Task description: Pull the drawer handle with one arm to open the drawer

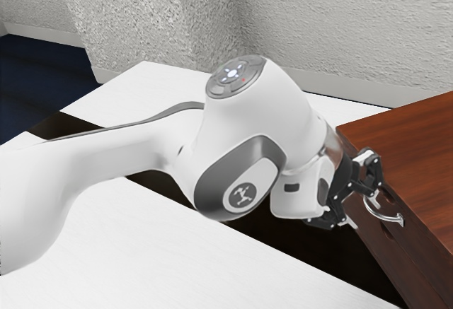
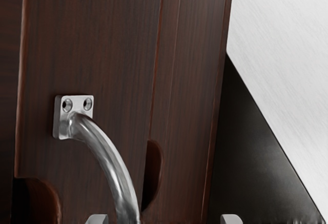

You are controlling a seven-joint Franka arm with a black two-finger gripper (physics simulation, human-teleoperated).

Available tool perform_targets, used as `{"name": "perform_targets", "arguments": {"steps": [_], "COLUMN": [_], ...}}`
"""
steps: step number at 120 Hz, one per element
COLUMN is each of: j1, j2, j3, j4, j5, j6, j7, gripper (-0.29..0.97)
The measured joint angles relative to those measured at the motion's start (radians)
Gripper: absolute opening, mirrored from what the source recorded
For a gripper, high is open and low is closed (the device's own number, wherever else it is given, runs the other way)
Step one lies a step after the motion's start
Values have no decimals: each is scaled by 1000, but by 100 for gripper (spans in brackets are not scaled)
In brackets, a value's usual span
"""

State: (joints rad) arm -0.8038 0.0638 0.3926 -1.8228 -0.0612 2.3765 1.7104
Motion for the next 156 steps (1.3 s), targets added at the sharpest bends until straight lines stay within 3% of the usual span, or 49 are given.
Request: {"name": "perform_targets", "arguments": {"steps": [44, 156], "j1": [10, 19], "j2": [-1, -133], "j3": [0, -1], "j4": [-8, -135], "j5": [-32, -34], "j6": [4, -10], "j7": [2, 12], "gripper": [-1, -1]}}
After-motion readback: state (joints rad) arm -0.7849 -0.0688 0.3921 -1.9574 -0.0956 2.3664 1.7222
